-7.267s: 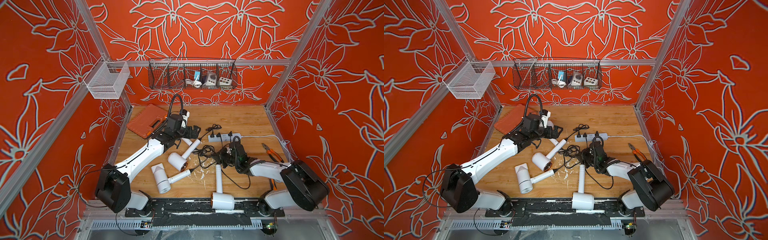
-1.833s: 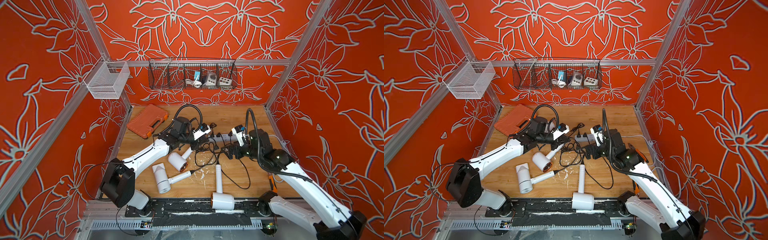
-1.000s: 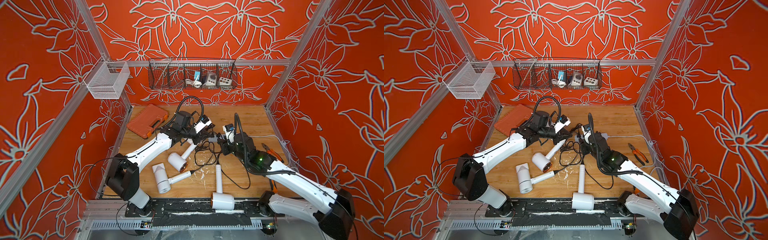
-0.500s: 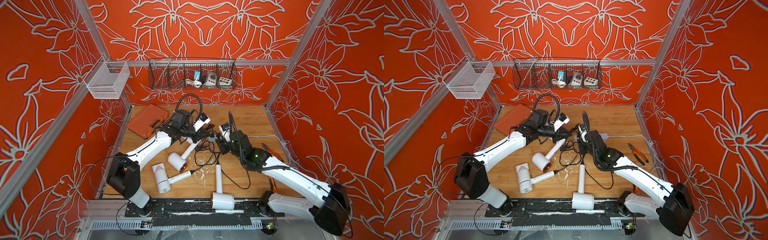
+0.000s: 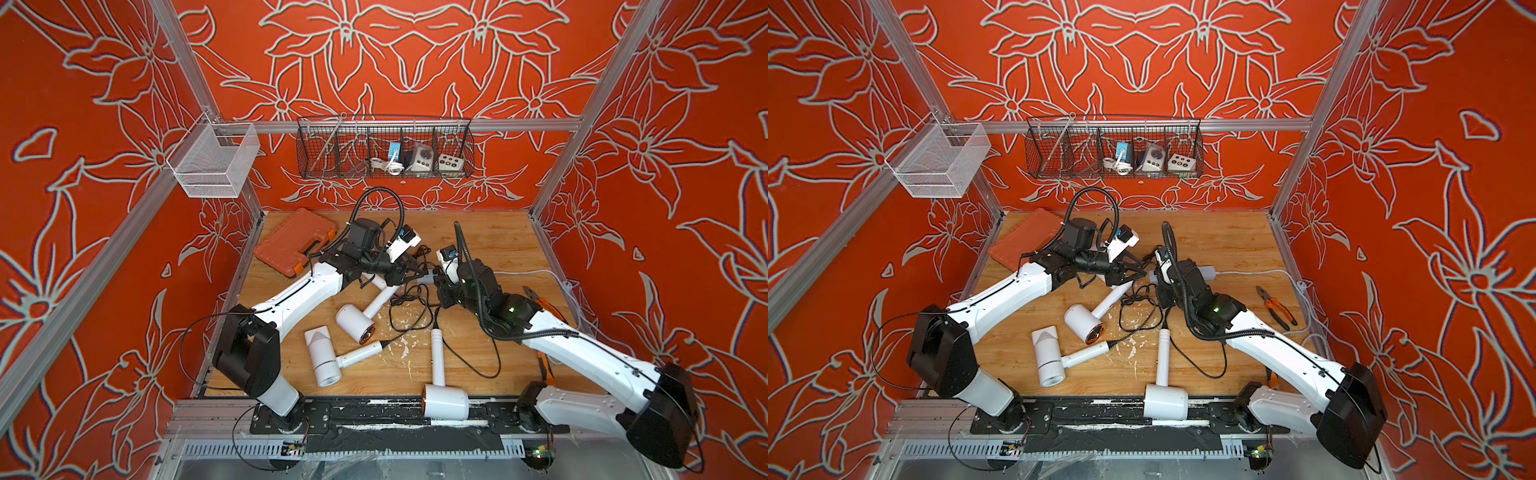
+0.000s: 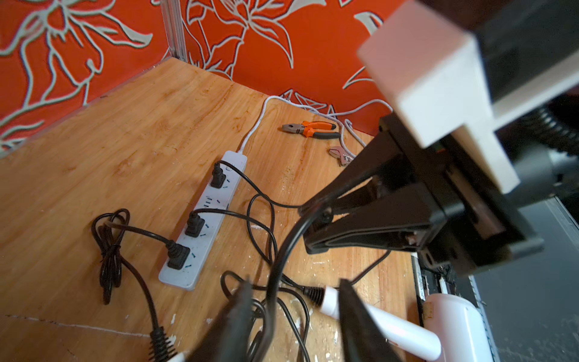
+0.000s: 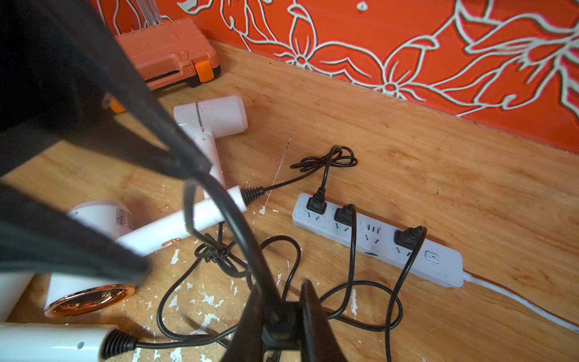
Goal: Charge the blow dryers
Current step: Pick up the plug from the center of the board, then insert the plug into the socket.
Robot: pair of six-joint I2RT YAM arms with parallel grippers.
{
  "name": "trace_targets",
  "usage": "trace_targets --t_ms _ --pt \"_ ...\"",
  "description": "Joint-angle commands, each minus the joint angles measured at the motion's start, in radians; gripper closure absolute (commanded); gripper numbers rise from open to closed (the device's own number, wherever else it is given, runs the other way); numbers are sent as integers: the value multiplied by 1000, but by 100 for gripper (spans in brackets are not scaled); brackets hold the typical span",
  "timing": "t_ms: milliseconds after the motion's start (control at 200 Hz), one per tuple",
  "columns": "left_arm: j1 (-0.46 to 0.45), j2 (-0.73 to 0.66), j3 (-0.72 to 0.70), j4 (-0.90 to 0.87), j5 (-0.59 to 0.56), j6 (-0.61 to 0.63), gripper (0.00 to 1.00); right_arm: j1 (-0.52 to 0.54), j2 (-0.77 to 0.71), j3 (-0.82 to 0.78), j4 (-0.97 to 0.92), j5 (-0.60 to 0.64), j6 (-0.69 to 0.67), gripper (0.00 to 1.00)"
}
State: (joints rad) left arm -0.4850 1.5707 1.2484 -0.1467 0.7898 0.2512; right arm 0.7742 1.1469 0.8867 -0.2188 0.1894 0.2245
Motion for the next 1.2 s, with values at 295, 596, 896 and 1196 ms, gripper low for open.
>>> trace_targets --t_ms 295,596,896,1196 --pt "5 -72 -58 110 -134 -40 16 -159 123 6 106 122 96 100" --pt "6 -80 -74 130 -123 -38 16 -235 349 70 240 67 162 100" --pt "5 -75 -69 130 -106 -43 17 -241 499 44 466 175 243 100" --pt "5 -72 -70 128 -96 -41 17 -273 628 118 417 214 276 100"
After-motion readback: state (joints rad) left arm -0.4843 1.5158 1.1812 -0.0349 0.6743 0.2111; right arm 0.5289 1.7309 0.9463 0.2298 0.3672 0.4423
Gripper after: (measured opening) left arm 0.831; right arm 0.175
